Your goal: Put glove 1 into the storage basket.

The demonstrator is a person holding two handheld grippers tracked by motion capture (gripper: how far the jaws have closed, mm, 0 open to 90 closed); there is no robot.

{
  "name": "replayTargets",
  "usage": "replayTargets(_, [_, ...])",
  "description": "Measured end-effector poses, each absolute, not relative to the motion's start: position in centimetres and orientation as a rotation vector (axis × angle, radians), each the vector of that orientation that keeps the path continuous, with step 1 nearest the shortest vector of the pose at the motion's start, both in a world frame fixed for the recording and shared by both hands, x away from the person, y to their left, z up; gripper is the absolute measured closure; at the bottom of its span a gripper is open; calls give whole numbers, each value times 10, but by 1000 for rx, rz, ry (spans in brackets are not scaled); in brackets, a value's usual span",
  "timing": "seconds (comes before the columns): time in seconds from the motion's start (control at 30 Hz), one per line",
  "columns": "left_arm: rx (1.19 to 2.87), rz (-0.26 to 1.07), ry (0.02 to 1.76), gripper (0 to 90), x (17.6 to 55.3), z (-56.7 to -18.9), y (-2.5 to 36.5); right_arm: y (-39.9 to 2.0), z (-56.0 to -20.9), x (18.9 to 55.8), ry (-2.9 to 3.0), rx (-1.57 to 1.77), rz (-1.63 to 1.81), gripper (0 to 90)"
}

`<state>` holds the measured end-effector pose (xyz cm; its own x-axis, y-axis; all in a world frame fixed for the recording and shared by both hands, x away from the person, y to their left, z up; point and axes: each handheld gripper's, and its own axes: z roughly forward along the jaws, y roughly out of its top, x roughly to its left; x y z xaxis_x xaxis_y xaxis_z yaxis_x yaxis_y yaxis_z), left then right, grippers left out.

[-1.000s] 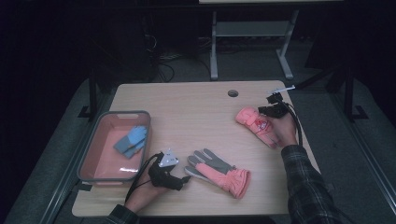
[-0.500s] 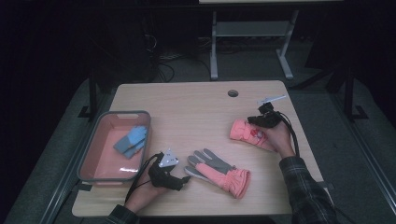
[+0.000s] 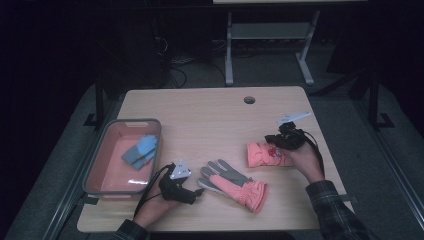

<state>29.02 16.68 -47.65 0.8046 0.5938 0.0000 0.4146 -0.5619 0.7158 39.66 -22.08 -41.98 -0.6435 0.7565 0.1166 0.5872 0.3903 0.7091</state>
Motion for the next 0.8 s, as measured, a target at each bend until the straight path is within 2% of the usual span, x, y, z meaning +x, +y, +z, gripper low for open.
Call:
replayTargets(0.2, [2248,312,736,127,290,-476,167,-252,-420,360,2395,1245,1079,899])
replayTargets(0.4, [2249,312,735,127,290,-476,167,-267,-435,334,2424,1318,993,899])
replayTargets(0.8, [2249,312,735,126,290,-476,167,-272,-452,351,2420,1378,898,900])
